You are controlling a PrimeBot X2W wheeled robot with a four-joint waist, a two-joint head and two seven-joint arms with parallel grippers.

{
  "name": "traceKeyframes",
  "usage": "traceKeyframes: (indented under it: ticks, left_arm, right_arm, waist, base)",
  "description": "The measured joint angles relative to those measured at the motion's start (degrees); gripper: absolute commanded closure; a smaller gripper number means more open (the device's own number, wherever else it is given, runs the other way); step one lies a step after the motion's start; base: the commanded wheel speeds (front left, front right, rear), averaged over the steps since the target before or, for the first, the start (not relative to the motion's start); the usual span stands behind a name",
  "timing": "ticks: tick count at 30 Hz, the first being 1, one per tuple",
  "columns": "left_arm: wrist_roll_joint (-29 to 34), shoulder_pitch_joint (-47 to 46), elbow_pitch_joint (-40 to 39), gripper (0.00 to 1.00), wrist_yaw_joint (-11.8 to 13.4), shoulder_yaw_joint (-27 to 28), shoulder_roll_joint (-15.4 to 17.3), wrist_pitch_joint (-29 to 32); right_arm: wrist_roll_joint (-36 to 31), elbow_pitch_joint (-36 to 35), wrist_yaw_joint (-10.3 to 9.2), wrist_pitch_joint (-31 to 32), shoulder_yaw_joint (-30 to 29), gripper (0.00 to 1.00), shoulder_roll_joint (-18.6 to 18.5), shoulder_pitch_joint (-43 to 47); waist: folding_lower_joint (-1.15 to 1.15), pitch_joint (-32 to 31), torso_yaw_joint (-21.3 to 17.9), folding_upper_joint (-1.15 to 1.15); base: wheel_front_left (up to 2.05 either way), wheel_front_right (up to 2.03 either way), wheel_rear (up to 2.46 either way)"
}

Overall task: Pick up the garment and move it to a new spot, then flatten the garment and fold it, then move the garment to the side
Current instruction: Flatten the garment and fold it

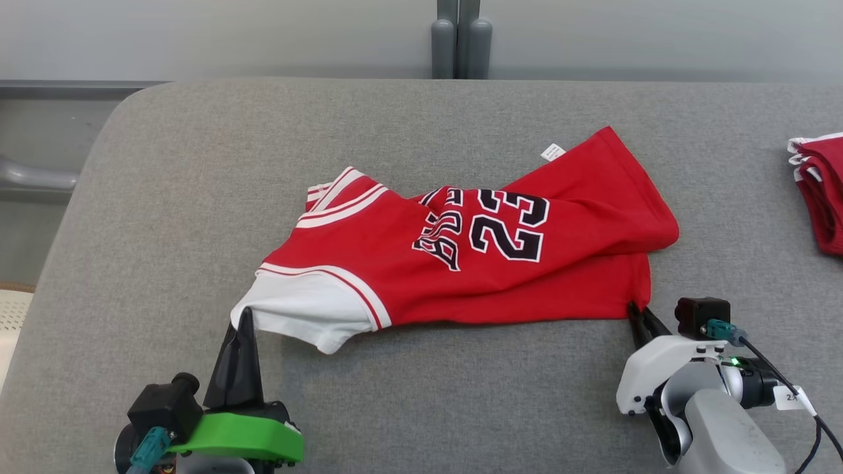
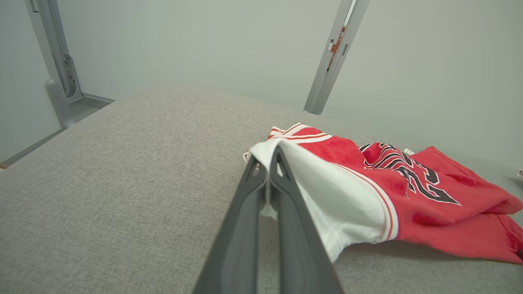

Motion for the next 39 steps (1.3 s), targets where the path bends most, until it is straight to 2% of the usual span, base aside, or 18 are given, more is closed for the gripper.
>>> traceKeyframes:
  ticks: [6,13,19,26,32,39]
  left_arm:
    - [0.62,-0.02,-0.82,1.00,-1.05,1.32,-0.04,0.01]
    - [2.13,-2.35,-4.41,1.00,-1.91,2.36,1.33,0.01]
    - [3.55,-6.28,-11.69,1.00,-2.27,3.15,4.59,1.01]
    - [6.20,-11.33,-23.92,1.00,-2.16,4.89,9.53,5.20]
    - [6.99,-17.77,-32.71,1.00,-2.76,6.28,13.52,10.85]
    - [6.67,-25.71,-36.91,1.00,-4.14,6.13,16.03,16.88]
  right_arm:
    - [4.05,-2.80,0.00,-2.61,2.58,1.00,-0.02,-1.40]
    - [7.60,-13.36,0.00,-3.67,6.12,1.00,-2.83,-1.69]
    - [9.27,-27.72,0.00,-1.75,6.44,1.00,-6.62,-0.75]
    - [7.92,-46.99,-0.01,2.04,2.45,1.00,-9.47,1.86]
    - [6.33,-62.15,-0.01,6.21,-1.19,1.00,-8.91,3.99]
    - [5.05,-73.04,-0.01,10.36,-4.08,1.00,-7.84,5.10]
  waist:
    - [0.00,-0.93,-1.65,0.00]
    - [0.00,-2.48,-4.42,0.00]
    - [0.00,-4.36,-6.62,0.00]
    - [0.00,-5.80,-8.40,0.00]
    - [0.00,-5.52,-8.66,0.00]
    - [0.00,-3.44,-8.39,0.00]
  base:
    - [0.00,0.00,0.00]
    - [0.00,0.00,0.00]
    - [0.00,0.00,0.00]
    - [0.00,0.00,0.00]
    - [0.00,0.00,0.00]
    - [0.00,0.00,0.00]
